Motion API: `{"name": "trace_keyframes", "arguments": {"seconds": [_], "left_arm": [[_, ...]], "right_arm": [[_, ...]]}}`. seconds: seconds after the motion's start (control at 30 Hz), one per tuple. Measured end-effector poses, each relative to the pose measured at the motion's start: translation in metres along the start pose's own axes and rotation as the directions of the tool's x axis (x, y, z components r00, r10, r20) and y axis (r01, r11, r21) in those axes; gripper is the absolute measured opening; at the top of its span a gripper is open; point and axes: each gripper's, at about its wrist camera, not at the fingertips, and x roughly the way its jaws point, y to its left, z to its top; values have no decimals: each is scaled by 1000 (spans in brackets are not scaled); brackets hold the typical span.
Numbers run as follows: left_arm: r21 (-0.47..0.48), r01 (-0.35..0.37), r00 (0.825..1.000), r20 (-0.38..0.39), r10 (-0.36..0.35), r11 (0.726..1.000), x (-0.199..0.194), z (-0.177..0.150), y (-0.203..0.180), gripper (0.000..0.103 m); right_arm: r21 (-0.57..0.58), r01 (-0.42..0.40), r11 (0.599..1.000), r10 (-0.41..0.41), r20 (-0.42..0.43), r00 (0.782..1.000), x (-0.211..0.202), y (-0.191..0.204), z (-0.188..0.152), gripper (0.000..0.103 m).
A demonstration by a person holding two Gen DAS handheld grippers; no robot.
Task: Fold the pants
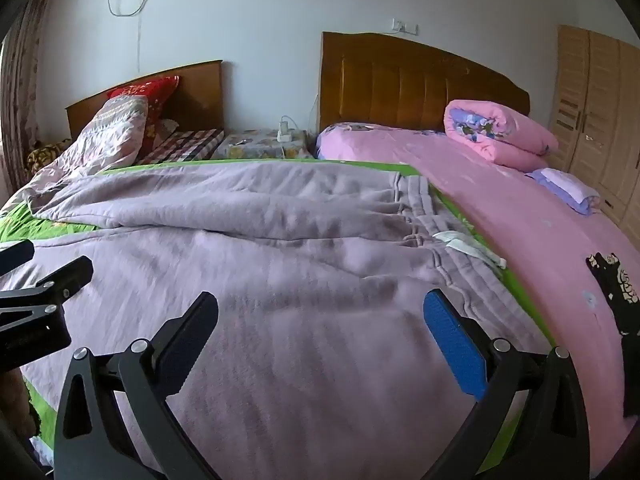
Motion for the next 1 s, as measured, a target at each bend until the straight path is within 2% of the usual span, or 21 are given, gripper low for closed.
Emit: {"name": "trace_keyframes", "arguments": {"seconds": [0.1, 0.3, 1.0], "left_arm": [[11, 1, 1000, 6, -1, 1000, -3, -1, 1, 102], [43, -4, 999, -40, 5, 999, 10, -5, -12, 102], [31, 10, 997, -74, -8, 999, 15, -8, -8, 102]], "right_arm": [[7, 12, 1000, -12, 1, 1000, 1, 0, 2, 99], [16, -9, 1000, 9, -8, 1000, 4, -1, -3, 99], [27, -13, 1000, 14, -40, 999, 12, -1, -6, 99]]}}
